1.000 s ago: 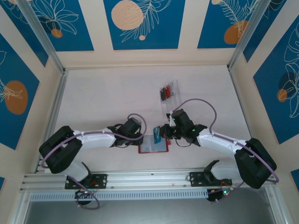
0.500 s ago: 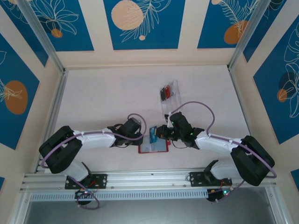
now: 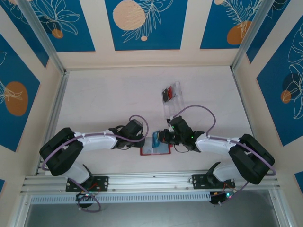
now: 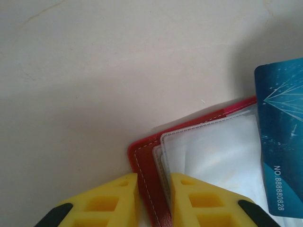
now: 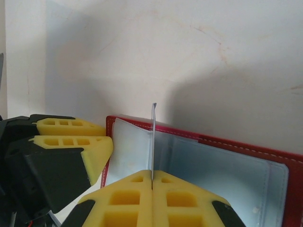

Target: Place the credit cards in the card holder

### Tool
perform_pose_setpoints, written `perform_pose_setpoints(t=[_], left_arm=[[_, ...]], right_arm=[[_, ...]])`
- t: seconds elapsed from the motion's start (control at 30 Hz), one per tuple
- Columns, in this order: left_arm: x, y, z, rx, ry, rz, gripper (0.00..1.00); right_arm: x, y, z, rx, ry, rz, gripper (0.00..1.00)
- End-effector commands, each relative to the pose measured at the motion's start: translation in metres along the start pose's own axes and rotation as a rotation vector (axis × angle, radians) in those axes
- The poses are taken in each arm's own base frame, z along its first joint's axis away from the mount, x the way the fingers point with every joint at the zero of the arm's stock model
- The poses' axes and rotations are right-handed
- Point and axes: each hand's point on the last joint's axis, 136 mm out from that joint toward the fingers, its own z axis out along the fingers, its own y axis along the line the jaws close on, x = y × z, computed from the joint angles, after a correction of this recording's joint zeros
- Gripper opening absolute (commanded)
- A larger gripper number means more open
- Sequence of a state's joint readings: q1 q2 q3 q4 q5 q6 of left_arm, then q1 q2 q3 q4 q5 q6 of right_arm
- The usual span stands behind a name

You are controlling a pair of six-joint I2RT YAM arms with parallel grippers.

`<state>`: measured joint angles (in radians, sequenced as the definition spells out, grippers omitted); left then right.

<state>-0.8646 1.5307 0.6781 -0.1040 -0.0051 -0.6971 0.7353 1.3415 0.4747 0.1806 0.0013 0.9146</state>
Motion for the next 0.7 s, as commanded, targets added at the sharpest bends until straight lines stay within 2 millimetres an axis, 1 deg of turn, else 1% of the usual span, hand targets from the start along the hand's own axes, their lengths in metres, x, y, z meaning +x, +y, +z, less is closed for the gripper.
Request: perform_pose_setpoints(t=[0.0, 0.33, 0.47, 0.67], left_arm=[[0.032, 0.016, 0.008, -0.061, 0.111, 0.035, 0.21], [0.031, 0.015, 0.008, -0.062, 0.114, 0.037, 0.21], [0.031, 0.015, 0.007, -0.065, 0.115, 0.037, 0.21], [0.031, 0.015, 0.007, -0.067, 0.115, 0.033, 0.21]], right_arm=[[0.003, -0.007, 0.004, 0.019, -0.014, 0.007, 0.00], [0.015, -0.015, 0.004, 0.062, -0.021, -0.024, 0.00], [0.022, -0.022, 0.004, 0.080, -0.015, -0.014, 0.00], [0.028, -0.032, -0.001, 0.101, -0.018, -0.005, 0.00]])
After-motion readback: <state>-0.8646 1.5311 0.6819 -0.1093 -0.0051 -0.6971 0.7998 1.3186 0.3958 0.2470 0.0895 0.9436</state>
